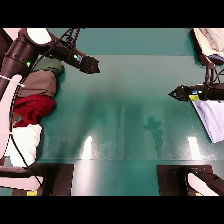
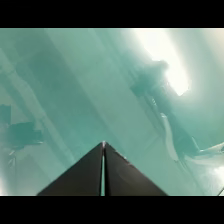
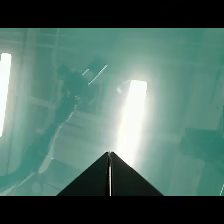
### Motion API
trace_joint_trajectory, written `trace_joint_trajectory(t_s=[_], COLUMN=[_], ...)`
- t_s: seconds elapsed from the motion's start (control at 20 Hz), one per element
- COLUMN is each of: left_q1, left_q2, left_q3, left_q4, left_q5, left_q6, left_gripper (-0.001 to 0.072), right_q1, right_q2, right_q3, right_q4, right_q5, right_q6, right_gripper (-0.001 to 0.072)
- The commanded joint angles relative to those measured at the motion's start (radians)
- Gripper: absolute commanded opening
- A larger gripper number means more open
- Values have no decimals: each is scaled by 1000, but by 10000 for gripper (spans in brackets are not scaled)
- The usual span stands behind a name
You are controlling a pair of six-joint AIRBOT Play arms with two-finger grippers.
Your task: Fold the shirts.
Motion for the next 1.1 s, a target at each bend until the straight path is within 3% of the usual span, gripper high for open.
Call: trace_joint_trajectory(t_s=[0.0, 0.55, 0.7, 0.8, 0.9, 1.0, 1.05], left_q1=[0, 0, 0, 0, 11, 50, 90], left_q2=[1, 1, 1, 0, -6, -26, -44], left_q3=[0, 0, 0, 0, 0, 0, 0], left_q4=[0, -6, -17, 118, 362, 604, 658], left_q5=[0, 2, 89, 173, 258, 322, 344], left_q6=[0, -1, 1, -5, -74, -197, -226], left_gripper=[28, 28, 57, 720, 713, 713, 713], right_q1=[2, 2, 2, 2, 2, 2, 2], right_q2=[0, 0, 0, 0, 0, 0, 0], right_q3=[1, 1, 1, 1, 1, 1, 1], right_q4=[1, 1, 0, 1, 1, 1, 1], right_q5=[-11, -9, -10, -9, -8, -8, -8], right_q6=[0, 0, 0, 0, 0, 0, 0], right_gripper=[19, 19, 19, 19, 19, 19, 19])
